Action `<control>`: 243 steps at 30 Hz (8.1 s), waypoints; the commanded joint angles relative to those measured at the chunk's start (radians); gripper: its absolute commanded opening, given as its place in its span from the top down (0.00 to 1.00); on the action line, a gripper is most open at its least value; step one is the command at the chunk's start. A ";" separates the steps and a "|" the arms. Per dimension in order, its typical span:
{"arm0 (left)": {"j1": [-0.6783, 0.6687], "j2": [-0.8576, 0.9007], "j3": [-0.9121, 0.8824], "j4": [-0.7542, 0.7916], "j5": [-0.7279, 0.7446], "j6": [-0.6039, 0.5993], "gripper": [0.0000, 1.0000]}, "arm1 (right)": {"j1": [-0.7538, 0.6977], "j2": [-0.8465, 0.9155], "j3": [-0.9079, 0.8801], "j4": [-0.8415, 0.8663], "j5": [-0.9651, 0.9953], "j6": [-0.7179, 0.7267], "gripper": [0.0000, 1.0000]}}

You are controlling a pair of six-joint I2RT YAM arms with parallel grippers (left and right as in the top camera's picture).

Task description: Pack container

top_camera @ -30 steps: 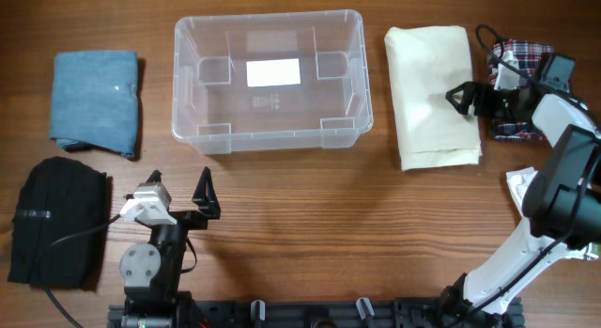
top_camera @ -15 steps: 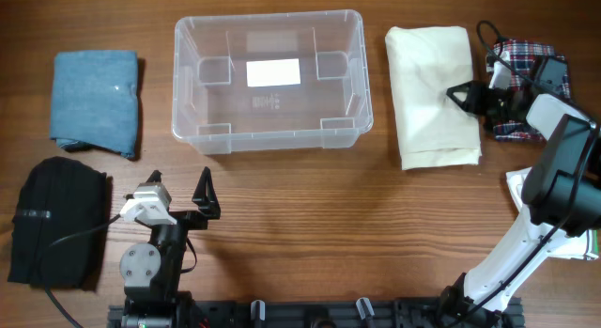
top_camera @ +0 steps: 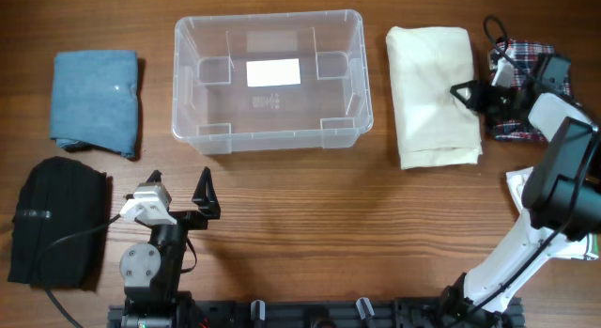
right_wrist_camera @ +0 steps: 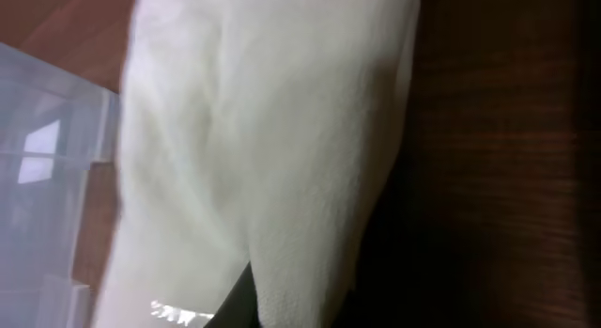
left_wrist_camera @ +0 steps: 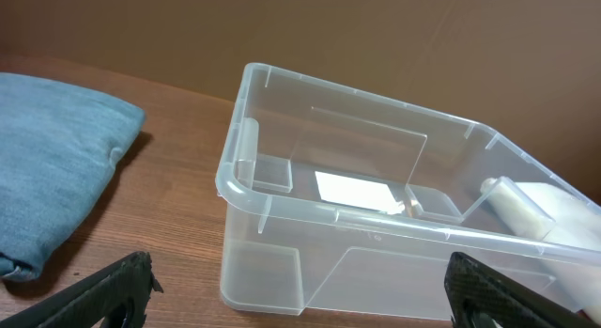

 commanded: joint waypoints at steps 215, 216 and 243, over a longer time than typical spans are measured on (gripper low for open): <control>0.008 -0.006 -0.007 0.000 -0.010 0.009 0.00 | 1.204 -0.076 -0.001 0.895 0.758 0.433 0.95; 0.008 -0.006 -0.007 0.000 -0.010 0.009 0.00 | 1.205 -0.065 -0.001 0.919 0.738 0.433 0.96; 0.008 -0.006 -0.007 0.000 -0.010 0.009 0.00 | 1.155 -0.440 -0.001 0.454 0.731 0.243 0.00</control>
